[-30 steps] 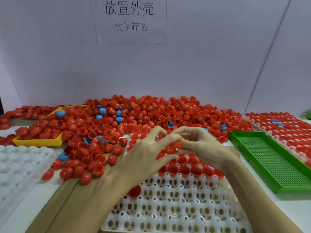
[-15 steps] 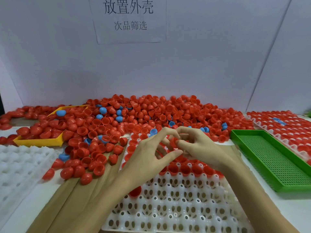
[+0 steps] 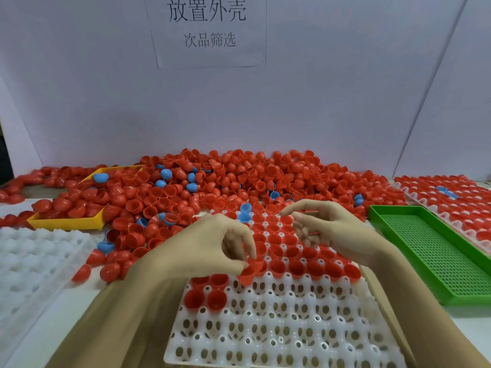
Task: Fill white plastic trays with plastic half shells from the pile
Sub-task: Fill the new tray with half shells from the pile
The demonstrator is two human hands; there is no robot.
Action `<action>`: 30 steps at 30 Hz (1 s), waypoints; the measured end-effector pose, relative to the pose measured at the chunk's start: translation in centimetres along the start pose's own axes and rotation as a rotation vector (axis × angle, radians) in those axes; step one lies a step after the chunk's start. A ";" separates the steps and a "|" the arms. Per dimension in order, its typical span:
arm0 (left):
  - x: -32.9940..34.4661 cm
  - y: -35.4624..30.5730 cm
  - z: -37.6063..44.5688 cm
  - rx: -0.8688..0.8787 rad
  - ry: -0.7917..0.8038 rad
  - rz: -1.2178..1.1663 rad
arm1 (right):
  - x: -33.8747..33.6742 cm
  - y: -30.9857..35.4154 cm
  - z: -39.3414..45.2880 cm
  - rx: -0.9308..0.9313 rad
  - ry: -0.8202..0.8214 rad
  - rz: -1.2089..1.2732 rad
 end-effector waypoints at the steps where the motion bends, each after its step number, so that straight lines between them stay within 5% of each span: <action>1: 0.3 0.1 -0.2 -0.011 0.041 0.050 | -0.4 -0.2 0.0 0.008 -0.019 0.015; 15: 2.2 0.3 -0.4 -0.003 0.149 0.366 | -2.4 -1.7 0.4 0.024 -0.107 0.099; 23: 0.9 1.5 -0.4 -0.033 0.190 0.142 | -4.2 -2.6 0.4 0.027 -0.158 0.161; 25: -0.6 2.7 0.0 -0.062 0.073 0.076 | -5.1 -2.9 0.3 0.022 -0.204 0.218; 30: -4.1 7.5 0.8 -0.213 -0.605 0.161 | -7.0 -4.1 0.3 -0.014 -0.379 0.332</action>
Point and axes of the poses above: each hand's wrist, its own z-axis towards the middle knuckle, its own x-axis out of the palm, y = z × x, the point moved 7 cm from there along z, towards the middle knuckle, and after that the axes turned 1 degree about -y, right-handed, at the moved point
